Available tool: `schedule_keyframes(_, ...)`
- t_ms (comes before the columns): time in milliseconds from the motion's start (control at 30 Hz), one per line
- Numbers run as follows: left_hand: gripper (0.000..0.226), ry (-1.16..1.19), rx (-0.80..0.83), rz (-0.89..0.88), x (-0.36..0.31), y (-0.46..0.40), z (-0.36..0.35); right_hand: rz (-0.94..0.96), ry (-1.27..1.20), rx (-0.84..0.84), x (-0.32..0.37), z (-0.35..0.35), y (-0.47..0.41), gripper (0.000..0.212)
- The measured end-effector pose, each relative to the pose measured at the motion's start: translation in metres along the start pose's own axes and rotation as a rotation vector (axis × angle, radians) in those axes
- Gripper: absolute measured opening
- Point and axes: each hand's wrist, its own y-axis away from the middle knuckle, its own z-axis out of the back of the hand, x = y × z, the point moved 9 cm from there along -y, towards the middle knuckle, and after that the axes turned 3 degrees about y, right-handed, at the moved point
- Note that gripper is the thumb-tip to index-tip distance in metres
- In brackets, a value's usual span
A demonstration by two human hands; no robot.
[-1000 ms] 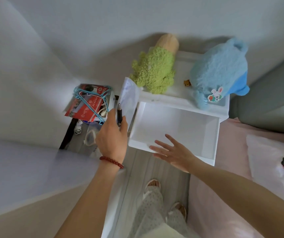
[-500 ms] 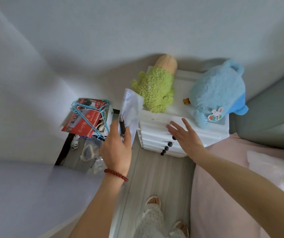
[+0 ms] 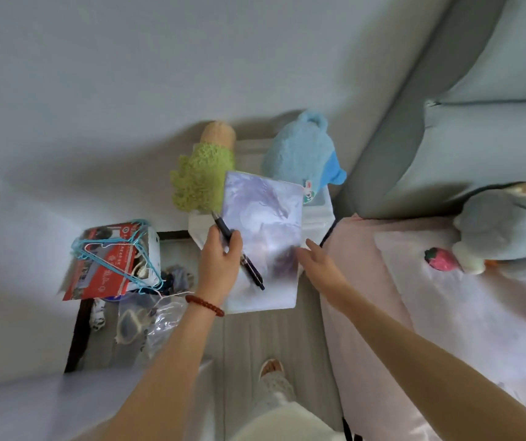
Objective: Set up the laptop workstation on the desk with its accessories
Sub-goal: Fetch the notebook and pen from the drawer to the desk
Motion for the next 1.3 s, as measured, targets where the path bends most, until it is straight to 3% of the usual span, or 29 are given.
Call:
schedule_keyframes(133, 0.011, -0.028, 0.246, -0.019, -0.032, 0.045, -0.072, 0.007, -0.169, -0.235, -0.03, 0.065, 0.07, 0.017)
schedule_keyframes(267, 0.021, -0.11, 0.513, -0.075, -0.063, 0.123, -0.151, -0.009, -0.306, -0.518, -0.089, 0.132, 0.174, 0.008)
schedule_keyframes(367, 0.022, -0.247, 0.714, -0.174, -0.087, 0.207, -0.208, -0.057, -0.259, -0.747, -0.15, 0.17, 0.269, 0.008)
schedule_keyframes(500, 0.016, -0.382, 0.992, -0.328, -0.091, 0.376, -0.28, -0.163, -0.255, -1.07, -0.254, 0.188, 0.447, 0.013)
schedule_keyframes(633, 0.026, -0.44, 1.168, -0.546, -0.094, 0.518, -0.314, -0.338, -0.207, -1.252, -0.328, 0.167, 0.584, 0.011)
schedule_keyframes(667, 0.026, -0.458, 1.34, -0.685, -0.094, 0.641, -0.324, -0.494, -0.27, -1.414, -0.385, 0.138, 0.689, 0.01)
schedule_keyframes(733, 0.025, -0.468, 1.374, -0.819, -0.105, 0.694, -0.323, -0.577, -0.26, -1.458, -0.412, 0.123, 0.731, 0.006)
schedule_keyframes(900, 0.026, -0.457, 1.704, -1.156, -0.088, 0.938, -0.311, -0.896, -0.447, -1.719, -0.509, 0.034, 0.918, 0.011)
schedule_keyframes(1100, 0.04, -0.392, 2.044, -1.343, -0.049, 1.18, -0.273, -1.241, -0.593, -1.936, -0.592, -0.063, 1.093, 0.023)
schedule_keyframes(1300, 0.03, -0.17, 2.253, -1.479, -0.03, 1.407, -0.258, -1.447, -0.68, -2.046, -0.677, -0.106, 1.253, 0.022)
